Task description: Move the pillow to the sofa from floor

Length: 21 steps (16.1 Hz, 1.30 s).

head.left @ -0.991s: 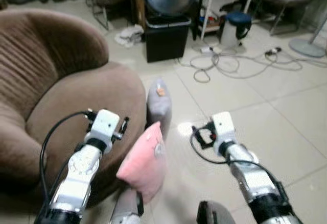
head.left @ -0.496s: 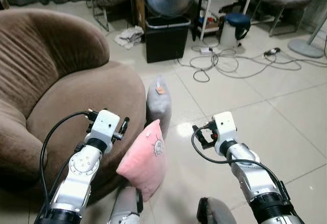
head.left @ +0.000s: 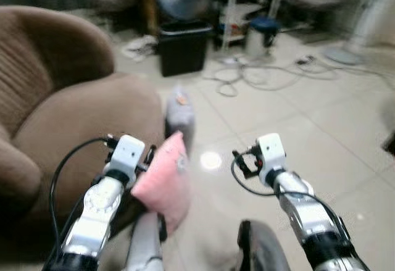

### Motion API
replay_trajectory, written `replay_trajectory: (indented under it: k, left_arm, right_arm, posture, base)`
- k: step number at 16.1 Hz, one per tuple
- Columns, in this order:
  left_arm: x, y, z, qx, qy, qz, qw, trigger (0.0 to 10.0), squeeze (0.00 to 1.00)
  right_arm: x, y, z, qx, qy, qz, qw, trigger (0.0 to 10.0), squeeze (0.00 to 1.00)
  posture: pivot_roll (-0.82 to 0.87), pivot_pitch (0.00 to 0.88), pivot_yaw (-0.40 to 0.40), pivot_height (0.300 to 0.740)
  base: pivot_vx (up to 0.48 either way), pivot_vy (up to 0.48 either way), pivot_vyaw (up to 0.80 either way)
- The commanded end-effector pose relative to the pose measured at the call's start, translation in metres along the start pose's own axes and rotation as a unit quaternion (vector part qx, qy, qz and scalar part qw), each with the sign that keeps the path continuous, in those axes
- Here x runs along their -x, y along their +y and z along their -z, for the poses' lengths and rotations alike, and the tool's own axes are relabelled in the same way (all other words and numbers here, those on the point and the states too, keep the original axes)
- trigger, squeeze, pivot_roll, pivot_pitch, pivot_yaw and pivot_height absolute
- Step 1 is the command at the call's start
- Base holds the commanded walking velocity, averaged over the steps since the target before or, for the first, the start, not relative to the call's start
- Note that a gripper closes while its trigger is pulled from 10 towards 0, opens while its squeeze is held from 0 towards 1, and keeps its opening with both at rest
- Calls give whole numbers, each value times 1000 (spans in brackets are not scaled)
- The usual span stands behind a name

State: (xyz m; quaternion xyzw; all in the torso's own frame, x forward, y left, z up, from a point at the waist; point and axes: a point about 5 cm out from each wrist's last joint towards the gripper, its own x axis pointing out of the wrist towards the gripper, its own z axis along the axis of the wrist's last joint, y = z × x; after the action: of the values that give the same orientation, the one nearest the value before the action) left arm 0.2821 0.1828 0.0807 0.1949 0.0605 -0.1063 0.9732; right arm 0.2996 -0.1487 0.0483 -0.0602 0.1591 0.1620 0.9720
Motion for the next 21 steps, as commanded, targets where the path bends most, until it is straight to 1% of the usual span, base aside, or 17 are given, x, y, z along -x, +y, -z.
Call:
replay_trajectory:
  k: [1,6,8,10,12,14,15,17,19,20,21]
  left_arm:
    - [0,-2,3,2,6,2,1000,10000,0]
    - [-12,0,6,-7,16,2,1000,10000,0]
    - [-18,-5,12,8,31,3,999,10000,0]
    - [-20,-13,17,8,39,16,999,10000,0]
    - [-20,-18,26,12,55,16,998,10000,0]
    - [-19,-18,30,19,61,9,998,10000,0]
    - [-18,-17,32,30,62,-3,998,10000,0]
    - [-14,-17,37,29,66,-12,997,10000,0]
    - [-12,-23,44,46,76,-18,996,10000,0]
    - [-11,-29,47,51,83,-13,995,10000,0]
    - [-10,-30,49,55,84,-12,995,10000,0]
  right_arm:
    - [-3,-1,-9,4,-11,-5,1000,10000,0]
    - [-9,0,-15,26,-10,-25,999,10000,0]
    - [-11,2,-14,38,-3,-31,999,10000,0]
    - [-10,5,-12,51,1,-41,998,10000,0]
    - [-8,7,-8,70,10,-54,996,10000,0]
    - [-6,7,-7,77,13,-62,995,10000,0]
    - [-6,7,-10,79,10,-65,995,10000,0]
    - [-5,9,-12,68,8,-62,996,10000,0]
    - [-3,12,-10,72,14,-73,995,10000,0]
    - [-1,14,-9,78,18,-82,993,10000,0]
    - [0,15,-8,79,19,-83,993,10000,0]
  posture:
    - [96,0,-32,550]
    - [111,0,-54,550]
    - [110,0,-56,550]
    - [108,0,-61,550]
    - [105,0,-67,550]
    - [102,0,-71,550]
    - [92,0,-82,550]
    - [91,0,-107,550]
    - [91,0,-126,550]
    - [90,4,-133,550]
    - [88,19,-140,550]
  base:
    - [0,0,0]
    - [0,0,0]
    - [0,0,0]
    - [0,0,0]
    - [0,0,291]
    - [0,0,606]
    - [0,0,625]
    - [0,0,0]
    - [0,0,0]
    - [0,0,0]
    - [0,0,0]
